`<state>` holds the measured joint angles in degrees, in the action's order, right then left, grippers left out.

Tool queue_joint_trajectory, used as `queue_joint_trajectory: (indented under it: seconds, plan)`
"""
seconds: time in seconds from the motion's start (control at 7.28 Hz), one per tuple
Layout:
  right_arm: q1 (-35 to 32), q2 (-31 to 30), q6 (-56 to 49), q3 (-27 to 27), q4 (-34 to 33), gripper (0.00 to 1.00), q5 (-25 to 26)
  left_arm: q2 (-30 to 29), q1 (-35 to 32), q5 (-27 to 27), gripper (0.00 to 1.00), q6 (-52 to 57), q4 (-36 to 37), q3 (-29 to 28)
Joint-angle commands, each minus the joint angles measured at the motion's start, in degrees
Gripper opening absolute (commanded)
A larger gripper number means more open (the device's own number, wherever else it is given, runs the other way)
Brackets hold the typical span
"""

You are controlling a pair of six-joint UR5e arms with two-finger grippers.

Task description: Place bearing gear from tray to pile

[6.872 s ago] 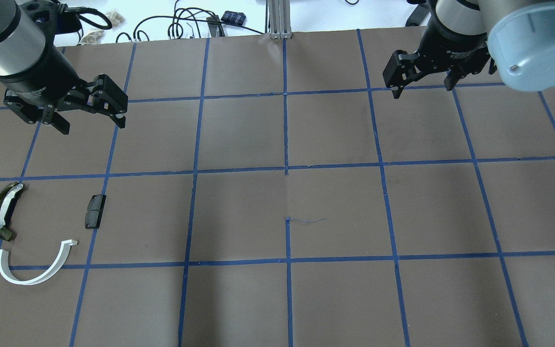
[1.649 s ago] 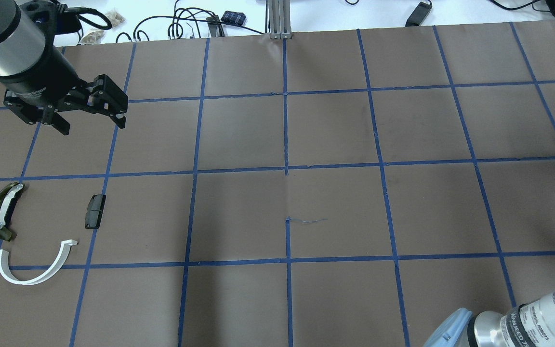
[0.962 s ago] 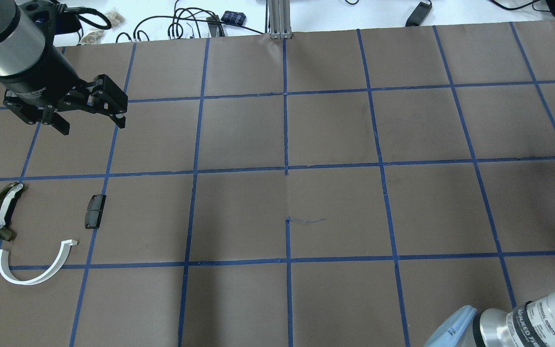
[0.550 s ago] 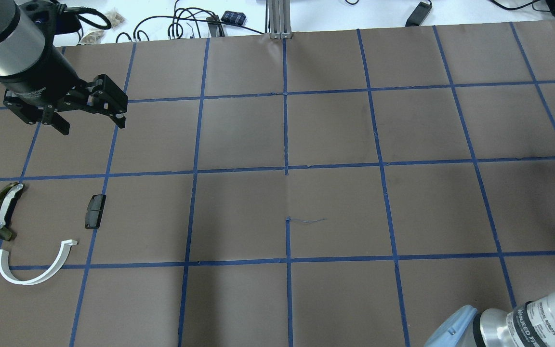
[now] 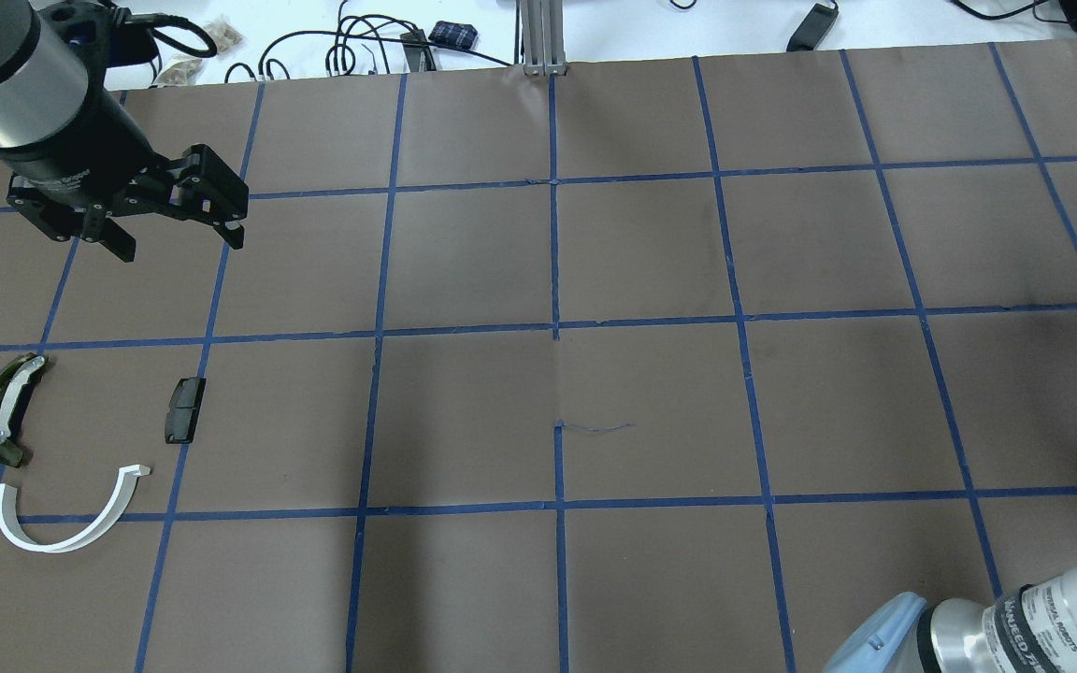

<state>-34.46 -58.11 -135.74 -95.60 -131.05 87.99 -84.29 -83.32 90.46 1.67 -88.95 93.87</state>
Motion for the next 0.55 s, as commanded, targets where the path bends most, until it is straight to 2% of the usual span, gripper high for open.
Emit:
queue_joint_trajectory:
  seconds: [0.0, 0.14, 0.41]
  plan:
    - [-1.2, -5.8, 6.1, -0.1, 4.1, 0.00, 0.1, 0.0, 0.1, 0.0, 1.00, 0.0, 0.0, 0.0]
    - [-3.5, -8.9, 13.0, -0.1, 9.6, 0.00, 0.1, 0.0, 0.0, 0.1, 1.00, 0.0, 0.0, 0.0]
    - [-11.4, -14.2, 27.2, -0.2, 15.2, 0.00, 0.8, 0.0, 0.0, 0.0, 1.00, 0.0, 0.0, 0.0]
